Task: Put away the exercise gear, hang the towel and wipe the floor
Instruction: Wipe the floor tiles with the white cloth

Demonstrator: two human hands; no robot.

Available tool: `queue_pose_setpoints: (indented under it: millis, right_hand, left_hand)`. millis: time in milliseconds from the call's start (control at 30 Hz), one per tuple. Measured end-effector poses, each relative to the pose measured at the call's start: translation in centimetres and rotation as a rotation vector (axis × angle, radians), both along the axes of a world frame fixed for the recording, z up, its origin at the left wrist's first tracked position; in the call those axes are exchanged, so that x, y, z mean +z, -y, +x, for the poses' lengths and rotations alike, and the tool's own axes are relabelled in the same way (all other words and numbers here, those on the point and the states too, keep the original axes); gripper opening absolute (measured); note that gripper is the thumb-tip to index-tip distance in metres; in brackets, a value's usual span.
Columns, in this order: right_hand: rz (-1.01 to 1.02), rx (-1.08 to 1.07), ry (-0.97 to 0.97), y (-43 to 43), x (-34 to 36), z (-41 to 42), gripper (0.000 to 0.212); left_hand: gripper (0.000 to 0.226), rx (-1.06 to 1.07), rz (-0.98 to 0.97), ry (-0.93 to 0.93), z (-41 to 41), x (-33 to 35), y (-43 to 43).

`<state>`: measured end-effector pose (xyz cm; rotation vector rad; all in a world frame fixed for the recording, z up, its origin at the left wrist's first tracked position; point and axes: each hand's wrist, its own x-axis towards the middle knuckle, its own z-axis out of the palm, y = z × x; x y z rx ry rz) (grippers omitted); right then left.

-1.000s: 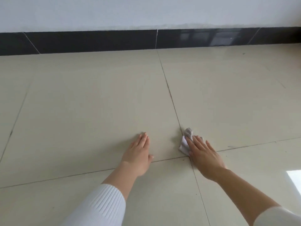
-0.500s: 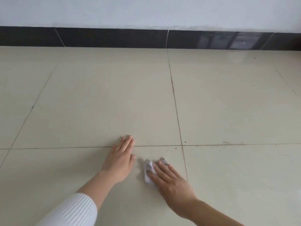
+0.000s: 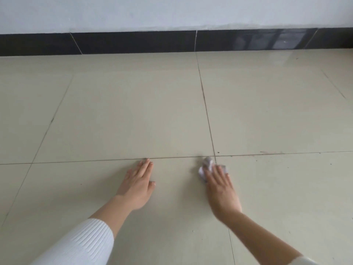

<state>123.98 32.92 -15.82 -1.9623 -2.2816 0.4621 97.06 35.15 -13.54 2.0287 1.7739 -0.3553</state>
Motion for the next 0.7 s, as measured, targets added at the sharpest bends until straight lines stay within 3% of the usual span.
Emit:
queue_pose_setpoints:
  millis: [100,200,300,367,500,567,633,700]
  right_hand:
    - [0.006,0.423,-0.028,4.9,-0.5,-3.4,0.064]
    - [0.03,0.879,0.098,7.2,-1.2,-3.1,0.056]
    - [0.08,1.076,0.248,4.2,-1.2,0.1,0.055]
    - [0.111,0.892,0.233,1.0,-0.9,2.4,0.06]
    - [0.066,0.118,0.143,-6.0,-0.1,6.7,0.06]
    - [-0.023,-0.145,0.143,-9.0,0.4,7.2,0.058]
    - [-0.061,-0.283,0.105,-11.2,0.6,5.6,0.059]
    - [-0.057,-0.28,0.021,-12.1,0.5,2.1,0.058]
  left_hand:
    - [0.063,0.002,0.042,-0.002,0.2,0.1,-0.1]
    - [0.063,0.049,0.073,0.01,-0.1,-0.2,-0.1]
    - [0.068,0.151,0.045,-0.003,-1.0,-0.5,0.2]
    - [0.071,0.194,0.03,-0.015,-1.5,-0.8,0.5]
    - [0.073,0.187,0.064,-0.003,-1.9,-1.5,0.7]
    - [0.073,0.166,0.087,0.017,-2.3,-1.5,0.7]
    - [0.073,0.139,0.102,0.024,-2.8,-1.1,0.6]
    - [0.069,0.119,0.113,0.023,-3.4,-0.8,0.4]
